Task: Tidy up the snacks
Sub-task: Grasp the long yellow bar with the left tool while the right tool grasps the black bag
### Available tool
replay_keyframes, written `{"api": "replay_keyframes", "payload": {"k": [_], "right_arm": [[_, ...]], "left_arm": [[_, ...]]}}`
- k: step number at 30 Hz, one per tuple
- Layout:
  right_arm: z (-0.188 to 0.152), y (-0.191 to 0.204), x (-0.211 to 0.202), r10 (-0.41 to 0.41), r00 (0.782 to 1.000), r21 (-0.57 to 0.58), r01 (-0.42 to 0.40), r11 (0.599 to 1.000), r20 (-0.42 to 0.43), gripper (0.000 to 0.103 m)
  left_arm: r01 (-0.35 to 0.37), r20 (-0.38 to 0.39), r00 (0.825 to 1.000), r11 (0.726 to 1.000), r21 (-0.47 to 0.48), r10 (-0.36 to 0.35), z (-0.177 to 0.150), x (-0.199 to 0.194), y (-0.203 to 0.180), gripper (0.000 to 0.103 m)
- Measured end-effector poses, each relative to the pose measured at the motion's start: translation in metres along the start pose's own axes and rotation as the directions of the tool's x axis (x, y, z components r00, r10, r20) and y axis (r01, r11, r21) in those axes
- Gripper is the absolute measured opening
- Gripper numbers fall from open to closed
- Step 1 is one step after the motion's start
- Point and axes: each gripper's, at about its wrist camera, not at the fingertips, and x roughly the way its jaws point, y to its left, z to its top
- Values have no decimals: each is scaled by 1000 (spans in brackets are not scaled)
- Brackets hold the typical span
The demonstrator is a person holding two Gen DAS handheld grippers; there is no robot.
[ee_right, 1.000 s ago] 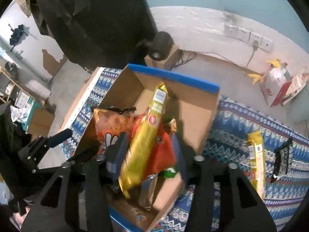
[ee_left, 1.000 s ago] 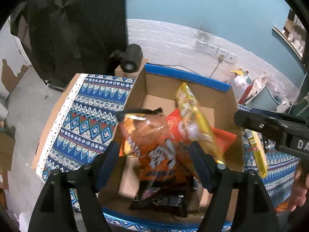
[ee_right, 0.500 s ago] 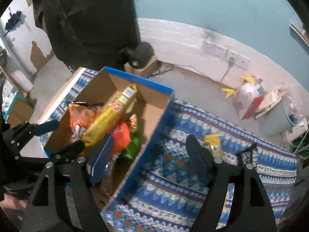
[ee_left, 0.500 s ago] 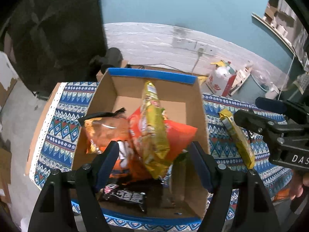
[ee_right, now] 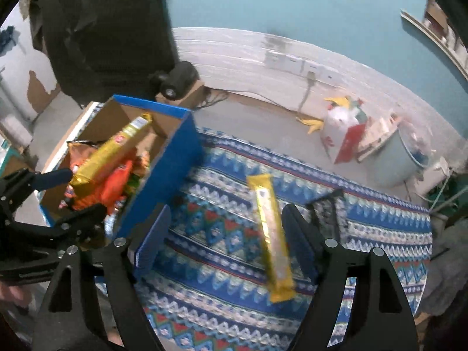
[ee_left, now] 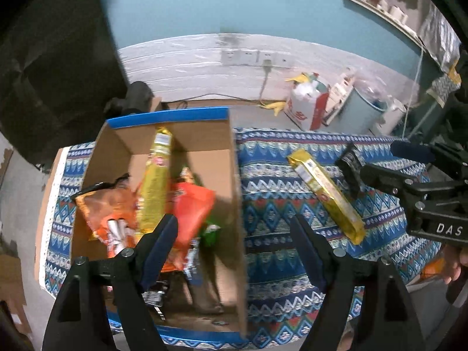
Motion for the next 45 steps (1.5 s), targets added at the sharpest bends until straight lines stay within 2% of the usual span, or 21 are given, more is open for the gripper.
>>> {"api": "replay_keyframes", "payload": {"k": [8,17,22,27,30,35,43,45], "right_arm": [[-26,-56,-3,-42,999,70,44,997,-22,78],[-47,-107,3,-69,996,133,77,988,-60,78],[-47,-130,22,-68,992,135,82,988,-103,78],[-39,-145,54,-58,986,89,73,993,-156,78],[-38,-160,75,-34,982,113,56,992,-185,78],[-38,-181,107,-21,974,149,56,987,-224,78],[-45,-194,133,-2,971,118,31,993,-240,78],[-46,-193,135,6,974,101,17,995,-228,78]], "left_arm": [[-1,-42,999,998,55,3,3,15,-41,80],[26,-117,993,999,35,-22,12,45,-73,80],[-1,-144,990,1000,25,4,24,73,-84,80],[-13,-171,985,999,32,19,39,105,-95,80],[-7,-192,981,1000,15,10,45,123,-101,80],[28,-239,970,999,-40,-37,51,153,-110,80],[64,-323,941,991,-118,-99,45,195,-122,80],[82,-328,937,987,-137,-123,42,201,-124,83]]}}
